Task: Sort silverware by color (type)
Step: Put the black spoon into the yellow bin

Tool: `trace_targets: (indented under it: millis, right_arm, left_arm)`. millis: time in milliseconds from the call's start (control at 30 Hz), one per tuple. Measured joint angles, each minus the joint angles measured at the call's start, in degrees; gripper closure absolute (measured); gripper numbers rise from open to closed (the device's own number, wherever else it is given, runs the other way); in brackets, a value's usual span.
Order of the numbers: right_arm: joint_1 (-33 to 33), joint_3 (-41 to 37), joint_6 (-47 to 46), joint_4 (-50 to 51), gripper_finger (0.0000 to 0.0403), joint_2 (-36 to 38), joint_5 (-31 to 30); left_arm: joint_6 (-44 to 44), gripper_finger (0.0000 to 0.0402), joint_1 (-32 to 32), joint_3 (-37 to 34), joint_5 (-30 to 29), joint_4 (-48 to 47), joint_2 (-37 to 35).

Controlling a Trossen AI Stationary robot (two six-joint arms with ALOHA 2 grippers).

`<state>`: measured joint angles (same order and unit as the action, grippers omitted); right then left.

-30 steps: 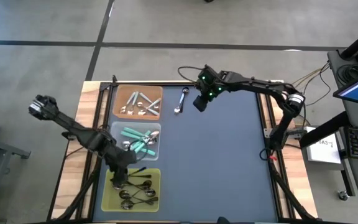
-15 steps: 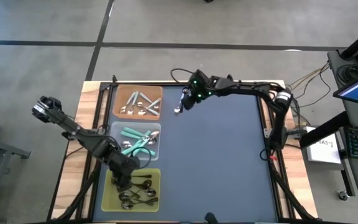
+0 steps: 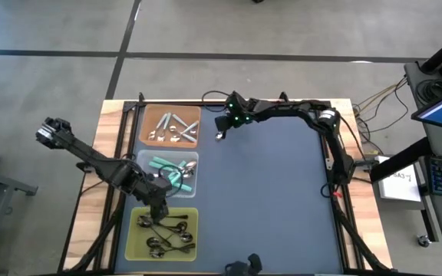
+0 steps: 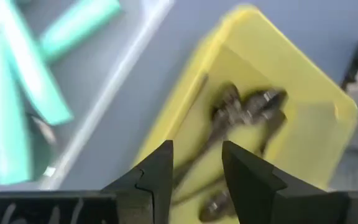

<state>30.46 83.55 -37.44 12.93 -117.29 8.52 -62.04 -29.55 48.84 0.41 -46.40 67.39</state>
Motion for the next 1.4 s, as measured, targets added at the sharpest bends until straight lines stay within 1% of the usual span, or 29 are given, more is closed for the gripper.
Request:
trace_targets:
  millis: [100,267,433,533,700,867,967,1067,1200,1300,1400]
  right_arm:
    - [-0.1,2.9,0.2,1.9,0.0268,-1.8,-2.3]
    - [-0.1,7.5,2.5,8.1,0.0268,-4.2,-6.6]
    - [0.0,11.7,7.1,16.4,0.0272,-6.3,-14.9]
    - [0.7,12.0,8.7,17.9,0.0273,-6.6,-17.0]
    - [1.6,11.9,9.1,19.3,0.0273,-6.0,-17.2]
    - [1.8,11.8,12.1,26.3,0.0274,-4.4,-18.2]
    - [1.8,11.7,12.6,26.9,0.0274,-3.9,-17.9]
    - [1.8,12.0,12.1,26.8,0.0273,-3.7,-16.0]
    - [1.8,12.4,12.2,24.5,0.0275,-3.7,-10.9]
    - [1.6,12.5,12.5,26.6,0.0275,-3.6,-10.4]
    - [1.7,12.5,13.1,31.0,0.0274,-3.5,-10.5]
  left_arm:
    - [0.0,0.0282,1.1,0.0,-2.1,-1.7,-1.3]
    - [-0.2,0.0282,2.6,0.0,-2.8,-4.5,-3.0]
    - [-0.2,0.0282,3.9,0.0,-3.0,-5.9,-4.1]
    - [-0.2,0.0282,4.5,0.0,-3.2,-6.4,-4.3]
    - [-0.5,0.0282,4.9,0.0,-4.5,-6.6,-4.5]
    - [-2.0,0.0282,4.9,0.0,-4.5,-6.8,-4.5]
    - [-2.0,0.0282,4.9,0.0,-4.5,-7.0,-4.6]
    - [-2.0,0.0282,4.9,0.0,-4.5,-7.0,-4.7]
    - [-2.0,0.0282,4.9,0.0,-4.5,-7.0,-4.7]
    - [-2.8,0.0282,4.9,-0.1,-4.5,-6.9,-4.7]
    - [-3.2,0.0282,4.9,-0.1,-4.5,-6.9,-4.7]
